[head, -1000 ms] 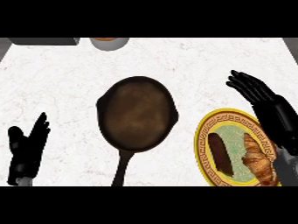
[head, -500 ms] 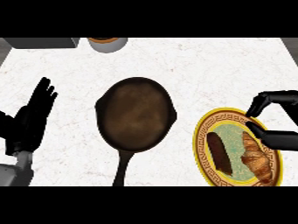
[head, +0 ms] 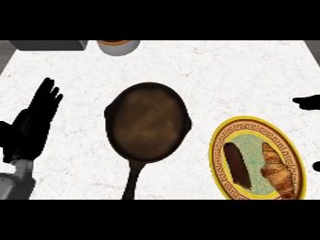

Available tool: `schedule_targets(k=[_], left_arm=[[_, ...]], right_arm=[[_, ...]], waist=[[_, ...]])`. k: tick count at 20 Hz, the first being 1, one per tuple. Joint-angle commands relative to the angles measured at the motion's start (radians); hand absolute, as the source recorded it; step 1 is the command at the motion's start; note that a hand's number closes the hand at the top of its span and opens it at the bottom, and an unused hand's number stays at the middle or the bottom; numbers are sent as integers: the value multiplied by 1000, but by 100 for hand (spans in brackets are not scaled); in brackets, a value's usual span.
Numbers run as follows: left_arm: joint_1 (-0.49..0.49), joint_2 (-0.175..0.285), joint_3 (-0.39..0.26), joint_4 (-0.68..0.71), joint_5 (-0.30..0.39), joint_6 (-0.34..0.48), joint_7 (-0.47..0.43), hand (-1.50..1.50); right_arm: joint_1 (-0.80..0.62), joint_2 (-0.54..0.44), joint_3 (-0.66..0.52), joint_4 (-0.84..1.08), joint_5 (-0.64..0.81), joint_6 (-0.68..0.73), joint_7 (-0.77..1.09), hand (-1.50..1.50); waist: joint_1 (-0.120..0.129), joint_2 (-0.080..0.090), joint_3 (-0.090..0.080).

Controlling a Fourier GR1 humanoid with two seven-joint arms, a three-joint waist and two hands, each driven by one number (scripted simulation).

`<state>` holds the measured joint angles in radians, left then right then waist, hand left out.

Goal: Pick the sweet potato from the plate and place it in the pan

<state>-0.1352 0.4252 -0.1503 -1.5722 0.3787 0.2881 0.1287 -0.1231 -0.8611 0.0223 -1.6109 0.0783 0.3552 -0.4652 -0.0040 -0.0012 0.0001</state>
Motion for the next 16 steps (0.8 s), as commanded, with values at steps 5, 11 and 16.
schedule_targets(k=[5, 11, 16], left_arm=[[-44, -32, 2, 17, -14, -11, 18, 0], [-60, -16, 32, 51, -9, -54, 21, 0], [-47, -58, 9, 56, -38, -22, 9, 0]], right_arm=[[-135, -40, 153, -152, 195, 78, 206, -150], [-292, -2, 276, -210, 308, 201, 419, -150], [-296, -5, 441, -151, 446, 321, 470, -150]], waist=[[14, 1, -2], [21, 3, -2], [26, 5, -2]])
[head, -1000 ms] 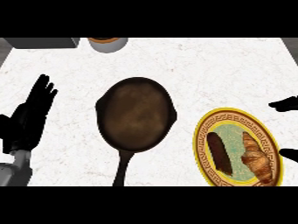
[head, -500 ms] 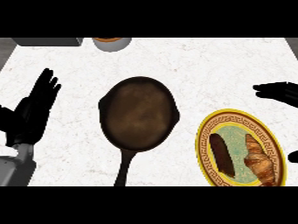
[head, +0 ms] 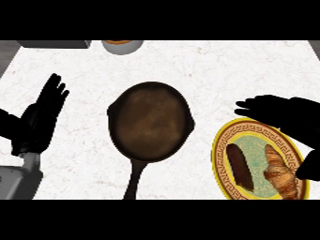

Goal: Pick the sweet potato from the plate and place it in the pan

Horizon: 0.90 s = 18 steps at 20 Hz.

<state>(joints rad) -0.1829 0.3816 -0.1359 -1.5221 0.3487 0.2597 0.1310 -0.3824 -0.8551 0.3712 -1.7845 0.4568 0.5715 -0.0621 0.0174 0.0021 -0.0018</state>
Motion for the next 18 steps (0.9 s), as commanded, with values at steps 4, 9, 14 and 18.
schedule_targets(k=[4, 9, 14, 18], left_arm=[[40, -6, 9, 5, -23, -15, -32, 0], [-41, 7, 85, 79, -1, -76, -4, 0], [37, 15, 87, -36, 5, -89, 16, 0], [76, -61, 48, -59, -55, -38, 0, 0]], right_arm=[[-1, 39, 177, -19, 122, 180, 147, -150], [-9, 86, 140, -156, 132, 313, 214, -150], [-22, 44, 200, -155, 317, 263, 176, -150], [16, 180, 241, -228, 382, 317, 312, -150]], waist=[[-8, -2, 1], [-20, -2, 1], [-9, -3, 2], [-12, -3, 1]])
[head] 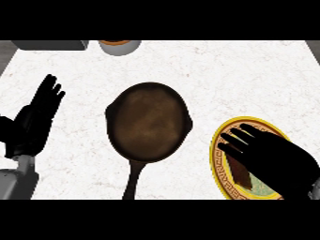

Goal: Pick the sweet potato from the plate and place it in the pan

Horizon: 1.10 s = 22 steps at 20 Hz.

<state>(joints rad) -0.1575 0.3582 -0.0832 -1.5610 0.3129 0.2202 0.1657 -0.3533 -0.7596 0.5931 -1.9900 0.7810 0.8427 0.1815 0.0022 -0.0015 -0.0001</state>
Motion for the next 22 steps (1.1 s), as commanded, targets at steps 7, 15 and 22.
schedule_targets(k=[7, 15, 22], left_arm=[[-33, -53, 40, 68, -43, -45, -23, 0], [59, -89, 22, -105, -93, -18, 63, 0], [6, -92, 73, -19, -102, -77, 41, 0]], right_arm=[[8, 159, 50, 77, 177, 15, -4, -150], [73, 214, 61, 105, 307, 2, 18, -150], [87, 299, 78, 238, 402, -77, -34, -150]], waist=[[0, 3, 0], [3, 1, 0], [1, 1, 0]])
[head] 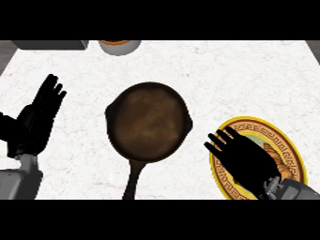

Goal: Pick the sweet potato from the plate and place it in the pan

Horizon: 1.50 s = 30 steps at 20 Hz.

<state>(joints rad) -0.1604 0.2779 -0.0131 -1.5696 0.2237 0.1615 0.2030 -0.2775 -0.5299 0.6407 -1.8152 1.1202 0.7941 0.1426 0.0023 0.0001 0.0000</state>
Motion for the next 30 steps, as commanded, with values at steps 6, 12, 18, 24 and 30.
schedule_targets(k=[6, 12, 18, 24, 30], left_arm=[[39, -14, 7, -109, -45, -3, 64, 0], [-53, -58, 43, 57, -54, -29, -16, 0], [0, -83, 30, -18, -86, -26, 6, 0], [56, -62, 57, -55, -65, -67, 15, 0], [50, -99, 18, -104, -108, -32, 38, 0]], right_arm=[[34, 9, -7, 162, 110, -131, -121, -150], [-52, 142, -49, 326, 154, -146, -156, -150], [-4, 191, -63, 380, 201, -168, -175, -150], [-10, 187, -38, 454, 230, -278, -294, 150], [53, 197, -37, 445, 252, -329, -312, 150]], waist=[[2, -1, 0], [0, 1, 0], [1, 0, 0], [4, 0, 0], [1, -1, 0]])
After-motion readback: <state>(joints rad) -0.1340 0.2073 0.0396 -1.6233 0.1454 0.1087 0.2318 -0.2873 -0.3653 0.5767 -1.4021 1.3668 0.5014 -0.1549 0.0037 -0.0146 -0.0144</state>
